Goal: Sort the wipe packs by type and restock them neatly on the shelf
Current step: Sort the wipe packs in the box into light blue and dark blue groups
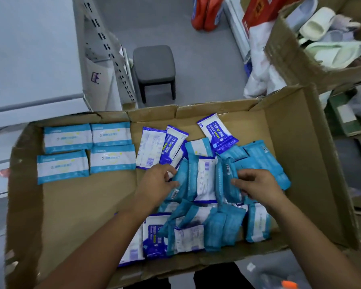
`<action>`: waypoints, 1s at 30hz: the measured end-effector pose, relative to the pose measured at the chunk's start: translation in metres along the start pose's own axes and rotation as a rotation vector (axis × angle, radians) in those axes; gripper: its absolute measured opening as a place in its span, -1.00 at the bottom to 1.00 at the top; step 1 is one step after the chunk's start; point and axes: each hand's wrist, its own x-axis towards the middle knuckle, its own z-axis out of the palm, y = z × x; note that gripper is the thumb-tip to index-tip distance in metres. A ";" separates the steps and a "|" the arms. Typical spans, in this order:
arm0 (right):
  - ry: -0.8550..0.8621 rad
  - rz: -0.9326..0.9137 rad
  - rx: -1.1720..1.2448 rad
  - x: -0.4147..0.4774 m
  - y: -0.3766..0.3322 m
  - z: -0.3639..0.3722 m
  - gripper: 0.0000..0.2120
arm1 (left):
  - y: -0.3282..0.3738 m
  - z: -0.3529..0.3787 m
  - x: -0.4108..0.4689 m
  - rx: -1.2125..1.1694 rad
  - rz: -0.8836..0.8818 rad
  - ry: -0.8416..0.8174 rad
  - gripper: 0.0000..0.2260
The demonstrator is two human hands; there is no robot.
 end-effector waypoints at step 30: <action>-0.157 -0.095 0.096 0.044 -0.042 -0.001 -0.72 | -0.013 -0.062 -0.048 -0.265 -0.292 0.119 -0.64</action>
